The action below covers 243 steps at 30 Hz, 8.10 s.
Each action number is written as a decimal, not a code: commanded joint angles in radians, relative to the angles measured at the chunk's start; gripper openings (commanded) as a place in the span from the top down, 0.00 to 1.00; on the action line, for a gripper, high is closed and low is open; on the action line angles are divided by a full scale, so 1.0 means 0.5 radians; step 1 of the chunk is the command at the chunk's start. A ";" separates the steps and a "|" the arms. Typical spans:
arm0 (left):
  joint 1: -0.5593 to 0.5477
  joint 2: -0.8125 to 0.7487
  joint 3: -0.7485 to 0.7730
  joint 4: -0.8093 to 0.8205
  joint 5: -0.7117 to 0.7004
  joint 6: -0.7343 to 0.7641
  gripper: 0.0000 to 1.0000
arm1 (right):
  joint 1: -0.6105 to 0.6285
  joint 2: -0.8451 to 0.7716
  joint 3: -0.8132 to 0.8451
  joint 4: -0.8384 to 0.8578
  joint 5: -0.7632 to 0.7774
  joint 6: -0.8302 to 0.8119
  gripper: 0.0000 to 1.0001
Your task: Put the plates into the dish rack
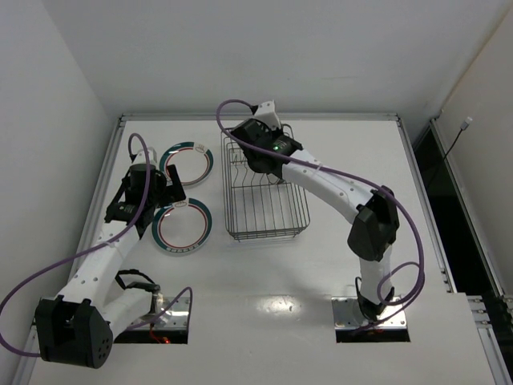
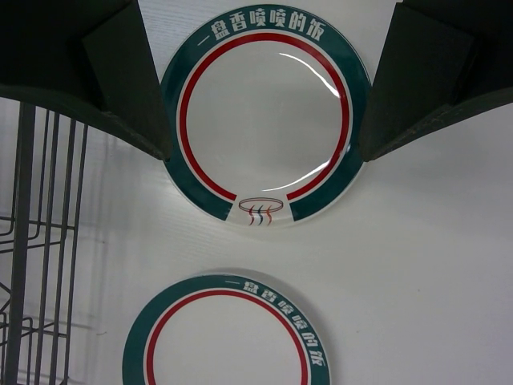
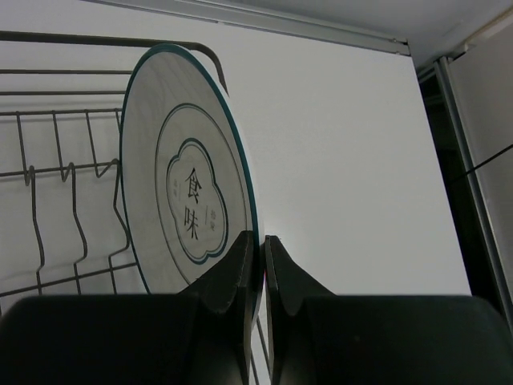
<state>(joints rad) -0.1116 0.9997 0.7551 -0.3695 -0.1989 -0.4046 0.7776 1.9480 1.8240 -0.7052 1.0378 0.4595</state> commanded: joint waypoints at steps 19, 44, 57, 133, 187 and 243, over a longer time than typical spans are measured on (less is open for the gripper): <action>-0.013 -0.005 0.039 0.033 -0.004 -0.007 0.00 | 0.019 -0.199 -0.003 0.612 0.281 -0.600 1.00; -0.013 -0.005 0.057 0.015 -0.022 -0.007 0.00 | -0.147 0.064 -0.157 0.371 -0.235 -0.272 0.95; 0.140 -0.103 0.049 -0.396 -0.241 -0.485 0.00 | -0.144 -0.251 0.000 -0.090 -0.492 -0.045 0.66; -0.035 -0.548 -0.234 0.762 1.541 -1.407 0.31 | -0.246 -1.337 -1.388 1.097 -1.821 0.714 1.00; 0.380 0.931 0.364 0.064 0.122 -0.851 0.00 | -0.236 0.249 0.466 -0.350 -1.069 0.256 0.64; 0.604 0.266 0.294 0.932 1.621 -1.310 1.00 | -0.481 -1.709 -1.294 0.918 -2.596 0.363 0.14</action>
<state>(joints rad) 0.2173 1.1995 0.9951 0.0093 0.4431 -0.9634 0.5686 1.1057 1.2518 -0.5289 -0.0406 0.5648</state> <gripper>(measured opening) 0.040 0.850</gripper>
